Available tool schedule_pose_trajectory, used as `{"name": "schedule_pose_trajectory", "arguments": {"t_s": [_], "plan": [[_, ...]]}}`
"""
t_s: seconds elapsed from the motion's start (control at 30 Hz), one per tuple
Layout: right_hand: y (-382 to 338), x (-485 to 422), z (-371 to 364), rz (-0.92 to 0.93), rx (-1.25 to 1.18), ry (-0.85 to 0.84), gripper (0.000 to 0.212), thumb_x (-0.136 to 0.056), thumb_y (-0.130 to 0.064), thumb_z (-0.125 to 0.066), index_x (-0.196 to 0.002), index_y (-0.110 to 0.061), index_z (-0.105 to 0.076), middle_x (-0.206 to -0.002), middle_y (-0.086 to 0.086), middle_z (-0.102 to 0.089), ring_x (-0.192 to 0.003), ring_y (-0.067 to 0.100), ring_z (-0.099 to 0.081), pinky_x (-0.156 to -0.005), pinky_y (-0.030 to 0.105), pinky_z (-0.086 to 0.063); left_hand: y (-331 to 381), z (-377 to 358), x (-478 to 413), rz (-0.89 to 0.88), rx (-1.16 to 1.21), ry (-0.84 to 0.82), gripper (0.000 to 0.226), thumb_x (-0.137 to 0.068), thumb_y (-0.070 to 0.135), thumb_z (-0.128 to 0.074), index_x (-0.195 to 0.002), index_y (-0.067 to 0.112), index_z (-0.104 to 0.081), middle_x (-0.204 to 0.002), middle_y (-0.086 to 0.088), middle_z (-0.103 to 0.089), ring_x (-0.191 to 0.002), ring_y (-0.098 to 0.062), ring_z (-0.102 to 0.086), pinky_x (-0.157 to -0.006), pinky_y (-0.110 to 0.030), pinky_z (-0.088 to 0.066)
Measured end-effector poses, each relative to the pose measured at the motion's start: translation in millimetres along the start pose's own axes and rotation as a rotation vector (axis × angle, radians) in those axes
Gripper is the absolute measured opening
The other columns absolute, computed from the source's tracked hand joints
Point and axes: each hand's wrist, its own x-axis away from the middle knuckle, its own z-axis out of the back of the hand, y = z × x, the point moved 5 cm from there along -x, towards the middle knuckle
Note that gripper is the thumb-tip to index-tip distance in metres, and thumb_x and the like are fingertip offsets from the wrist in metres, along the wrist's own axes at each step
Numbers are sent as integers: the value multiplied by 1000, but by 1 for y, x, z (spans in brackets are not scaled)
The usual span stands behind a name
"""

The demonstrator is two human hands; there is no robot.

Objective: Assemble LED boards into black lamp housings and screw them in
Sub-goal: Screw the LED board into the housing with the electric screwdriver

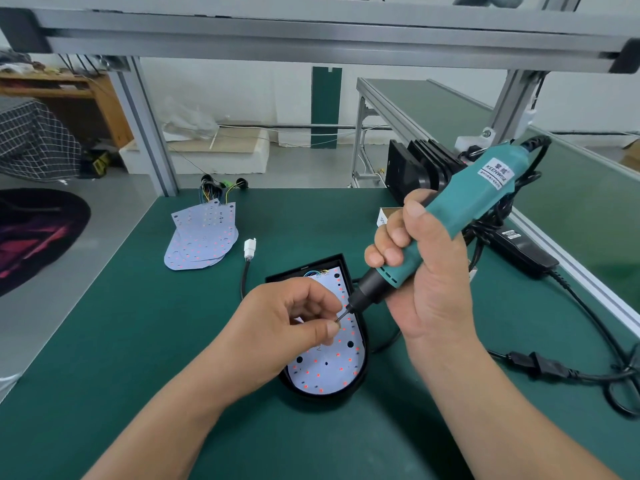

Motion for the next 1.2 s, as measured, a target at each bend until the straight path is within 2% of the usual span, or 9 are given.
{"name": "schedule_pose_trajectory", "arguments": {"t_s": [0.13,0.27,0.37,0.5,0.8,0.93,1.2], "plan": [[2,0,-1,-12,53,17,8,-95,-19,-67,-95,-22,-59,-71,0,-45,-53,14,-44,-56,29,-47,0,0,2,-41,-138,12,30,-89,13,-80,-98,42,-75,-94,8,-79,-87,-11,-75,-79,-22,-58],[2,0,1,3,67,33,9,-97,-18,-66,-93,-22,-58,-71,0,-45,-53,14,-44,-56,30,-47,0,0,3,-76,-180,40,24,-87,24,-77,-100,44,-74,-94,13,-78,-87,-8,-74,-77,-18,-56],[2,1,3,17,68,38,10,-101,-14,-62,-95,-21,-57,-72,0,-44,-55,15,-44,-57,30,-48,-2,1,2,-67,-162,52,24,-85,28,-77,-101,46,-75,-95,13,-78,-88,-9,-74,-77,-21,-59],[4,0,4,10,15,41,10,-102,-11,-58,-98,-21,-58,-72,0,-43,-55,14,-44,-58,29,-48,-2,2,2,-35,-80,48,26,-84,29,-76,-103,47,-77,-95,7,-79,-84,-14,-76,-80,-37,-64],[11,-1,15,-1,-48,137,17,-103,-16,-61,-88,-24,-63,-73,-2,-43,-56,12,-43,-58,28,-47,-2,-3,1,-68,-106,92,25,-82,29,-77,-100,47,-74,-93,12,-78,-85,-8,-73,-79,-21,-58],[16,-2,22,-19,-80,197,16,-103,-14,-61,-90,-23,-60,-73,-1,-43,-56,12,-44,-58,29,-47,-4,-3,1,-82,-146,108,30,-85,26,-75,-104,50,-72,-93,13,-76,-84,-7,-70,-72,-17,-54],[23,-3,33,-62,-163,302,13,-102,-12,-61,-93,-20,-57,-71,-3,-46,-56,11,-44,-57,27,-47,-6,-1,-2,-95,-123,128,30,-83,36,-79,-107,50,-72,-97,13,-76,-89,-10,-71,-74,-20,-57]]}}
